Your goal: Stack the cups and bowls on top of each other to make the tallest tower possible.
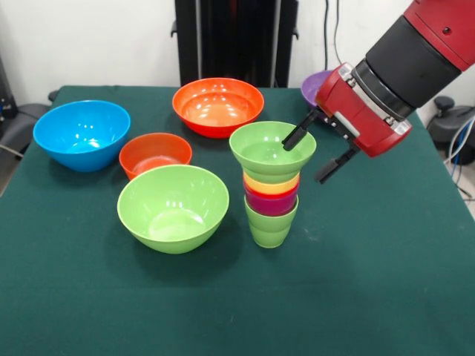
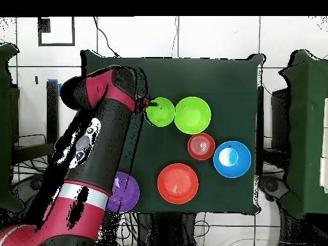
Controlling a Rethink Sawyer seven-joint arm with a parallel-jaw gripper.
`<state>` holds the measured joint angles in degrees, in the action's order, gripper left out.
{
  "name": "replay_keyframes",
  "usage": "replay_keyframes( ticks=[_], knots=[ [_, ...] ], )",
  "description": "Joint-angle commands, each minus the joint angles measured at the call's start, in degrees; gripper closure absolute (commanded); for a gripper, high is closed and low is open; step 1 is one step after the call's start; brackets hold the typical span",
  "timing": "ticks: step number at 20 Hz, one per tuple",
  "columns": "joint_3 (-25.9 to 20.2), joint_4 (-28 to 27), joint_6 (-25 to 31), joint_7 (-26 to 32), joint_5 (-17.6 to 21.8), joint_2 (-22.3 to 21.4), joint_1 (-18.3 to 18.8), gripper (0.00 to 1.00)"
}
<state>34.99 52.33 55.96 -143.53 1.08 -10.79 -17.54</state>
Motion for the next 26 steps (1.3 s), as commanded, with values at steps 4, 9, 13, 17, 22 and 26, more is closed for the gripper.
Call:
replay_keyframes(
  ticks=[4, 9, 13, 17, 22, 26],
  knots=[
    [-6.5, -0.1, -0.3, -2.0, -0.4, 0.6, 0.6, 0.0],
    [-6.7, -0.2, 1.1, -0.8, -0.5, -0.2, 0.9, 0.0],
    [-7.1, -0.5, 3.1, 0.7, -1.1, -1.8, 1.1, 0.0],
    [-7.5, -1.4, 4.9, 1.9, -1.5, -2.5, 1.4, 0.0],
    [-8.1, -2.2, 6.6, 3.2, -1.7, -3.5, 1.7, 0.0],
    [-8.7, -3.2, 7.9, 4.4, -1.9, -4.2, 2.3, 0.0]
  ],
)
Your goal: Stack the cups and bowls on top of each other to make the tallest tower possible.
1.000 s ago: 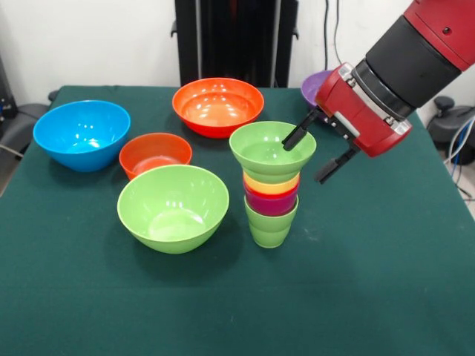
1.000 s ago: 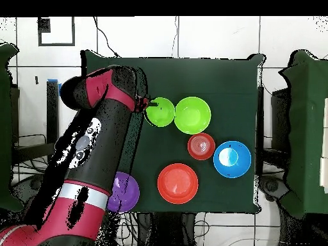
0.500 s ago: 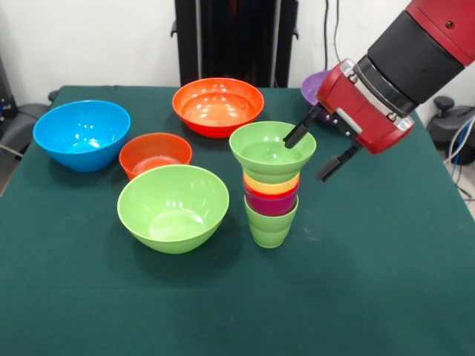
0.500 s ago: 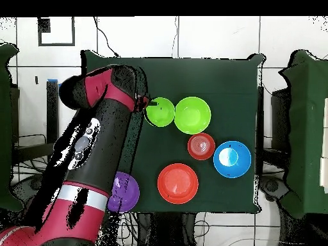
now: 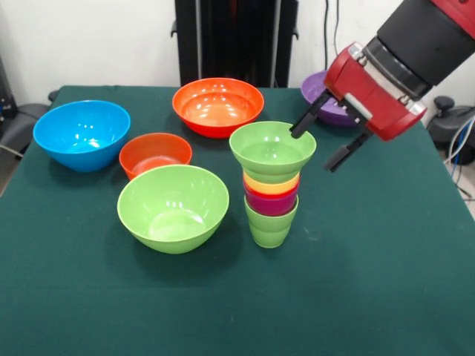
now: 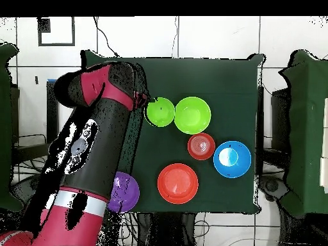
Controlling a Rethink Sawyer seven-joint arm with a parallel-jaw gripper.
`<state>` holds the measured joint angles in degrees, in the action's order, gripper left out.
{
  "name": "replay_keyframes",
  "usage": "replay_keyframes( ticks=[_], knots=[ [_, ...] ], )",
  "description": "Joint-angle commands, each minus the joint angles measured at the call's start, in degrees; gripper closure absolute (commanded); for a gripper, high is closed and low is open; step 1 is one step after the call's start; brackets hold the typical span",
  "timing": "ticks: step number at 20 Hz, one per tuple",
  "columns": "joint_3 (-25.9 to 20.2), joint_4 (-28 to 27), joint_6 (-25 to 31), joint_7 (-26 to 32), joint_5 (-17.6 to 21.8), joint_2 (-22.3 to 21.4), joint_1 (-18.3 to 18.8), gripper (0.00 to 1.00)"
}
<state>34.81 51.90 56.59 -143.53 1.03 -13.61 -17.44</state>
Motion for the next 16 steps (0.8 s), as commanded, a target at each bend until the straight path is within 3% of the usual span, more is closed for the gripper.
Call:
replay_keyframes(
  ticks=[1, 9, 16],
  knots=[
    [-8.6, -2.8, 7.5, 4.7, -1.8, -1.6, 2.3, 0.0],
    [-11.2, 1.0, 7.1, 10.9, -1.5, -8.0, 4.6, 0.0],
    [-15.0, 10.2, -0.5, 18.2, 0.4, -17.1, 10.5, 0.0]
  ],
)
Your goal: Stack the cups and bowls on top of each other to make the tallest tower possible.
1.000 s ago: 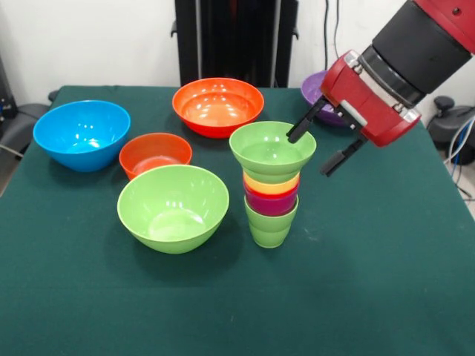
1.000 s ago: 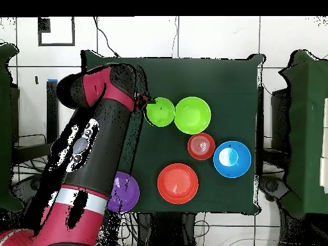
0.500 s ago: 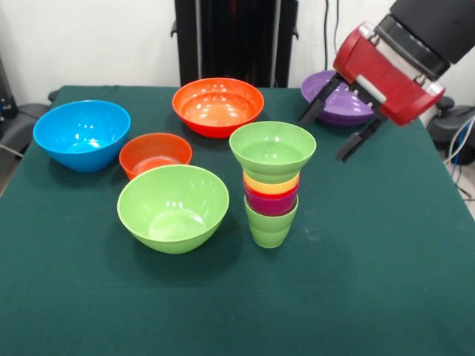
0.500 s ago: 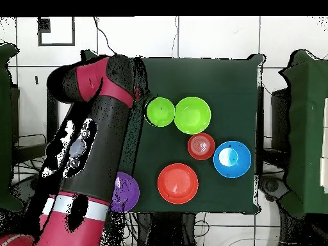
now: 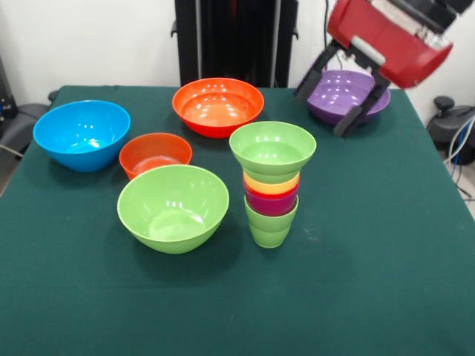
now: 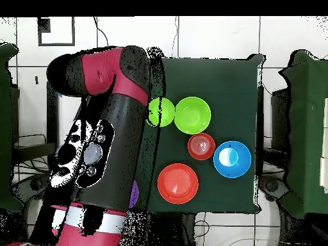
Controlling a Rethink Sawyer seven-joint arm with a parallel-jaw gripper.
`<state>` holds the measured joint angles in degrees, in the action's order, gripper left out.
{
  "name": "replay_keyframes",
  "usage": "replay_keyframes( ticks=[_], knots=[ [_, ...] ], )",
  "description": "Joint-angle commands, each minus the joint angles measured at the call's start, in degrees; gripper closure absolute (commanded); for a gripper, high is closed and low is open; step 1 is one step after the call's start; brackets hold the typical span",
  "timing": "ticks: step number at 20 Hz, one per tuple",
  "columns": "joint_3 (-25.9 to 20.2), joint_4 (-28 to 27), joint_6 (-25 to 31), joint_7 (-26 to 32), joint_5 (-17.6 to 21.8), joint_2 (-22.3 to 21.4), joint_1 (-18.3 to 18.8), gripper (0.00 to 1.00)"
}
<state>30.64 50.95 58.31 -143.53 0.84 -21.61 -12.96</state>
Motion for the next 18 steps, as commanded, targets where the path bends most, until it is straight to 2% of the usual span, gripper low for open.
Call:
replay_keyframes(
  ticks=[1, 7, 10, 14, 18],
  knots=[
    [-11.4, 12.8, -3.3, 18.9, 0.9, -10.4, 6.8, 0.0],
    [-15.6, 24.9, -8.8, 28.2, 3.1, -20.4, 14.7, 0.0],
    [-18.3, 31.7, -13.7, 33.7, 4.6, -24.8, 20.2, 0.0],
    [-21.6, 38.4, -19.2, 39.6, 6.4, -28.8, 26.7, 0.0],
    [-23.9, 42.4, -23.3, 43.4, 8.6, -31.0, 31.9, 0.0]
  ],
)
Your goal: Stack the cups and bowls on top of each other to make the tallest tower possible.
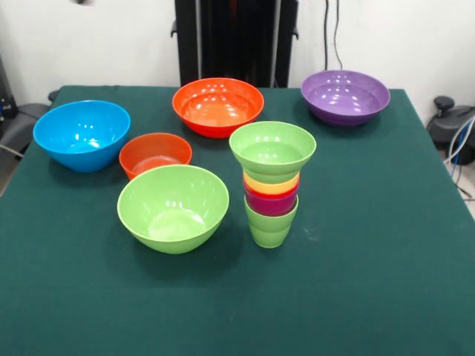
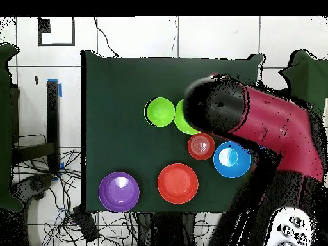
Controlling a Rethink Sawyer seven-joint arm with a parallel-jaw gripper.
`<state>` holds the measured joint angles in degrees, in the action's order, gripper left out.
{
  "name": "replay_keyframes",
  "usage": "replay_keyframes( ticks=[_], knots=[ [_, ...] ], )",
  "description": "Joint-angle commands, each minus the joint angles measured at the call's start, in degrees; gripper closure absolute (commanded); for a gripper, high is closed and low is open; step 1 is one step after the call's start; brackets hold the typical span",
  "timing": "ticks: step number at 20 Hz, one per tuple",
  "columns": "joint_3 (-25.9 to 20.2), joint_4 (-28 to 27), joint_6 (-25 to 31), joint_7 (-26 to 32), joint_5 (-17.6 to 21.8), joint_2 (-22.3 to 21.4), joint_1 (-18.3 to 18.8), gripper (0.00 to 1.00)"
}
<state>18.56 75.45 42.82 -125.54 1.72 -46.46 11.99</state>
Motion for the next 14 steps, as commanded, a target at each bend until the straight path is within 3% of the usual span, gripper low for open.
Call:
replay_keyframes(
  ticks=[1, 7, 10, 14],
  knots=[
    [-12.1, 18.3, -8.5, 25.5, 8.4, -6.3, 7.6, 0.0],
    [-16.2, 23.1, -12.6, 27.1, 10.1, -8.3, 14.3, 0.0],
    [-20.0, 27.2, -12.8, 28.4, 8.6, -10.0, 18.2, 0.0],
    [-24.6, 31.7, -14.8, 29.8, 9.8, -11.6, 21.0, 0.0]
  ],
)
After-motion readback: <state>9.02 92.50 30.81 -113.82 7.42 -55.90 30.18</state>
